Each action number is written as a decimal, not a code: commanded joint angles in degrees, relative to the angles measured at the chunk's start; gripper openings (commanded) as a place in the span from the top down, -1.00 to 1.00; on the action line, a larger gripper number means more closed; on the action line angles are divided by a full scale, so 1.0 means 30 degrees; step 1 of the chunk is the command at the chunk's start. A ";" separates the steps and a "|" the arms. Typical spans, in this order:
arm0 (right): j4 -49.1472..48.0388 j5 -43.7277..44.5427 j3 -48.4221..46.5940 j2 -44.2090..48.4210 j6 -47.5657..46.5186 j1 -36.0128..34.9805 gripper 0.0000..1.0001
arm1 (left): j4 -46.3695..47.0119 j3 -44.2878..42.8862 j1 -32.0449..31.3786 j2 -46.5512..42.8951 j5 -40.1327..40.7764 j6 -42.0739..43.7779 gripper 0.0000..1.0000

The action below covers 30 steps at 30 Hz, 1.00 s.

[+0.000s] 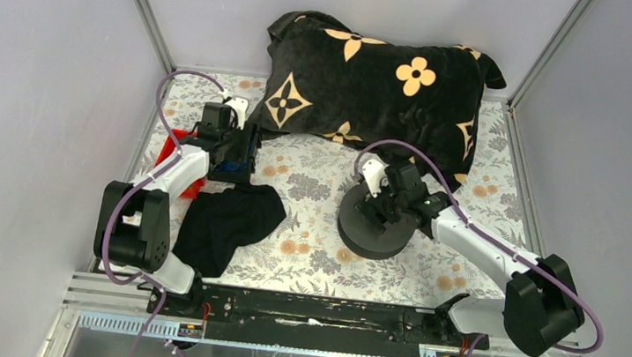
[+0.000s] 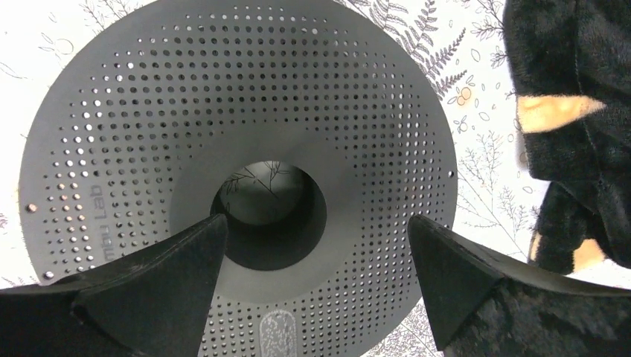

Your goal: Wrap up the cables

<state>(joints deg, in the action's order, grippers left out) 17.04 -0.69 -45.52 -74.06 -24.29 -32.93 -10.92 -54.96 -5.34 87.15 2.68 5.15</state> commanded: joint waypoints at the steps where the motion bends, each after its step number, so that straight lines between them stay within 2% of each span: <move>1: -0.0776 0.1664 0.0223 -0.0639 -0.0922 -0.1311 -0.99 | 0.0197 -0.0382 0.0262 -0.0845 -0.1957 -0.0210 -0.38; 9: 0.0044 0.0195 -0.0201 -0.0806 -0.0614 -0.4336 -0.99 | 0.0563 -0.0573 0.0642 -0.1344 -0.3430 0.0060 -0.75; 14: 0.0010 -0.1377 -0.1038 -0.0841 -0.0232 -0.5132 -0.98 | 0.0650 -0.1116 0.0653 -0.1186 -0.5275 0.0241 -0.82; 19: 0.0008 -0.0760 -0.1677 0.0631 -0.0775 -0.5112 -0.99 | 0.0662 -0.1850 0.0435 -0.0276 -0.6209 -0.0293 -0.70; 23: 0.0258 -0.0406 -0.1472 0.2207 -0.1427 -0.4865 -0.98 | 0.0657 -0.2569 0.0053 0.0621 -0.5376 -0.0264 -0.53; 27: 0.0064 -0.1218 -0.0850 0.3401 -0.0952 -0.3518 -0.98 | 0.0262 -0.3182 -0.0179 0.1298 -0.4202 -0.0600 -0.29; 30: -0.0085 -0.2043 -0.0369 0.4030 -0.0499 -0.2485 -0.98 | -0.0632 -0.3460 -0.0182 0.1419 -0.3331 -0.0748 -0.32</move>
<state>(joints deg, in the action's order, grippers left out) 17.65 -3.92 -47.57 -64.29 -27.05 -43.51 -10.98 -62.78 -5.63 90.98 -11.44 3.97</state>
